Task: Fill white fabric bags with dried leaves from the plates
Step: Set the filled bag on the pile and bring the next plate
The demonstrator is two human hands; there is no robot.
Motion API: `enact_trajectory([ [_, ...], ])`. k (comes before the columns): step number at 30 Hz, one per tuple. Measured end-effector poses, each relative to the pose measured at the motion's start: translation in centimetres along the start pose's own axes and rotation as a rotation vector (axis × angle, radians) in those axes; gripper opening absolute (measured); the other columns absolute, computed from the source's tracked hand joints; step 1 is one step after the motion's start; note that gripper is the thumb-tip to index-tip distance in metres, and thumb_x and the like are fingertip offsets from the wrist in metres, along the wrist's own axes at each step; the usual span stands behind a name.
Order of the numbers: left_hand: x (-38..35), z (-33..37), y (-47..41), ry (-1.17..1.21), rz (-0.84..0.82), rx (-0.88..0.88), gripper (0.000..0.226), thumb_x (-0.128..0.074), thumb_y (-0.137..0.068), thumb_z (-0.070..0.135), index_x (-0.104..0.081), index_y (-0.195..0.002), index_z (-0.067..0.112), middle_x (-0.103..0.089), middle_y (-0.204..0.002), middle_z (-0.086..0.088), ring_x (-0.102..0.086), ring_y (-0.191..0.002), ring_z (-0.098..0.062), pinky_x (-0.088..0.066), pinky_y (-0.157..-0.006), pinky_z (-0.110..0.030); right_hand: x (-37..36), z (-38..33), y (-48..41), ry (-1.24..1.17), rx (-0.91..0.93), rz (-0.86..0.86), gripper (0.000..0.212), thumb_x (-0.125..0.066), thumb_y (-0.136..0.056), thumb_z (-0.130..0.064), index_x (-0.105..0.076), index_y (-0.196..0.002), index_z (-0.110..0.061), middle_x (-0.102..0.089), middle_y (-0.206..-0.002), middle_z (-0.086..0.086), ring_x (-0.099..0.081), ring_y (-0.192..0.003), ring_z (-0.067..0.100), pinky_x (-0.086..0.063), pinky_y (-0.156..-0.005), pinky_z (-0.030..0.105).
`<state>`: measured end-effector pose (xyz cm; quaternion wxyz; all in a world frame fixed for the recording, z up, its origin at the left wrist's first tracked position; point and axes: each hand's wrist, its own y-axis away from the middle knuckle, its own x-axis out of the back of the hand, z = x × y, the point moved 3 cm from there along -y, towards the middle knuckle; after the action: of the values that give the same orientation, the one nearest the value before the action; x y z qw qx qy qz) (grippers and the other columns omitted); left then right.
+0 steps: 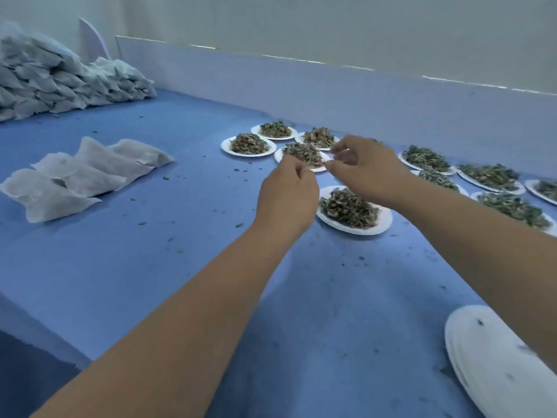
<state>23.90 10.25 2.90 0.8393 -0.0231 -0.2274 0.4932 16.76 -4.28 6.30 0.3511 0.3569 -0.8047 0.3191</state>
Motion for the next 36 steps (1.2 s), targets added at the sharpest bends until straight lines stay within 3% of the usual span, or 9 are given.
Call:
enact_trajectory([
  [2, -3.0, 1.0, 0.3, 0.005, -0.049, 0.047, 0.022, -0.034, -0.102, 0.027, -0.054, -0.101, 0.019, -0.057, -0.088, 0.002, -0.051, -0.074, -0.014, -0.037, -0.057, -0.033, 2.7, 3.9, 2.4, 0.029, -0.087, -0.031, 0.025, -0.061, -0.096, -0.043, -0.059, -0.119, -0.032, -0.066, -0.121, -0.007, -0.066, -0.098, 0.01, -0.048, -0.066, 0.02],
  [7, -7.6, 2.2, 0.2, -0.048, 0.005, 0.07, 0.014, -0.035, -0.096, 0.026, -0.049, -0.099, 0.025, -0.06, -0.096, 0.0, -0.059, -0.086, -0.022, -0.046, -0.066, -0.038, 6.1, 10.8, 5.9, -0.003, -0.268, -0.045, 0.025, -0.058, -0.099, -0.044, -0.056, -0.121, -0.034, -0.063, -0.13, -0.005, -0.06, -0.101, 0.017, -0.044, -0.074, 0.03],
  [11, -7.3, -0.7, -1.3, -0.146, 0.089, 0.26, 0.022, -0.03, -0.099, 0.024, -0.044, -0.113, 0.014, -0.06, -0.109, -0.011, -0.057, -0.104, -0.033, -0.048, -0.093, -0.049, 4.6, 13.0, 6.3, -0.087, -0.405, -0.135, 0.035, -0.052, -0.102, -0.041, -0.049, -0.135, -0.032, -0.06, -0.128, 0.001, -0.062, -0.091, 0.021, -0.051, -0.077, 0.035],
  [16, -8.1, -1.9, -1.7, -0.177, 0.056, 0.343, 0.019, -0.028, -0.101, 0.023, -0.042, -0.11, 0.014, -0.052, -0.079, -0.001, -0.049, -0.073, -0.017, -0.036, -0.111, -0.055, 2.1, 12.6, 4.7, -0.148, -0.407, -0.21, 0.051, -0.046, -0.105, -0.032, -0.033, -0.154, -0.032, -0.043, -0.153, 0.005, -0.051, -0.089, 0.018, -0.042, -0.071, 0.032],
  [22, -8.1, -0.7, -1.3, -0.095, 0.063, 0.332, 0.019, -0.032, -0.1, 0.011, -0.044, -0.085, 0.016, -0.045, -0.086, -0.003, -0.04, -0.065, -0.019, -0.035, -0.067, -0.035, 2.5, 12.3, 5.3, -0.277, -0.423, -0.188, 0.053, -0.052, -0.103, -0.028, -0.04, -0.154, -0.027, -0.039, -0.159, -0.001, -0.048, -0.129, 0.018, -0.036, -0.095, 0.032],
  [25, -8.2, 0.9, 0.2, -0.058, 0.045, 0.326, 0.021, -0.036, -0.098, 0.011, -0.041, -0.078, 0.015, -0.041, -0.075, 0.0, -0.037, -0.062, -0.017, -0.03, -0.055, -0.032, 5.0, 12.0, 7.6, -0.296, -0.432, -0.107, 0.05, -0.053, -0.102, -0.026, -0.046, -0.151, -0.029, -0.043, -0.155, -0.005, -0.053, -0.113, 0.012, -0.036, -0.092, 0.031],
  [29, -9.3, 3.0, 3.9, -0.018, -0.069, 0.263, 0.036, -0.046, -0.091, -0.006, -0.032, -0.065, 0.014, -0.031, -0.071, -0.001, -0.04, -0.077, -0.027, -0.027, -0.057, -0.026, 9.4, 12.3, 13.9, -0.225, -0.413, 0.03, 0.041, -0.052, -0.101, -0.034, -0.054, -0.142, -0.04, -0.051, -0.145, -0.013, -0.05, -0.104, 0.002, -0.04, -0.08, 0.022],
  [33, -9.9, 5.1, 10.3, -0.01, -0.176, 0.107, 0.036, -0.042, -0.097, 0.013, -0.036, -0.065, 0.029, -0.041, -0.065, 0.011, -0.051, -0.071, -0.017, -0.036, -0.058, -0.033, 12.3, 13.1, 22.7, -0.113, -0.447, 0.126, 0.038, -0.053, -0.1, -0.043, -0.056, -0.137, -0.049, -0.053, -0.121, -0.021, -0.055, -0.071, -0.017, -0.036, -0.061, 0.011],
  [36, -10.3, 6.0, 14.8, 0.038, -0.285, 0.1, 0.021, -0.039, -0.099, 0.027, -0.059, -0.094, 0.031, -0.057, -0.091, 0.019, -0.059, -0.093, -0.011, -0.036, -0.072, -0.031, 12.8, 13.2, 28.2, 0.016, -0.467, 0.141, 0.039, -0.051, -0.1, -0.044, -0.057, -0.138, -0.044, -0.06, -0.121, -0.013, -0.055, -0.078, -0.006, -0.037, -0.063, 0.016],
])
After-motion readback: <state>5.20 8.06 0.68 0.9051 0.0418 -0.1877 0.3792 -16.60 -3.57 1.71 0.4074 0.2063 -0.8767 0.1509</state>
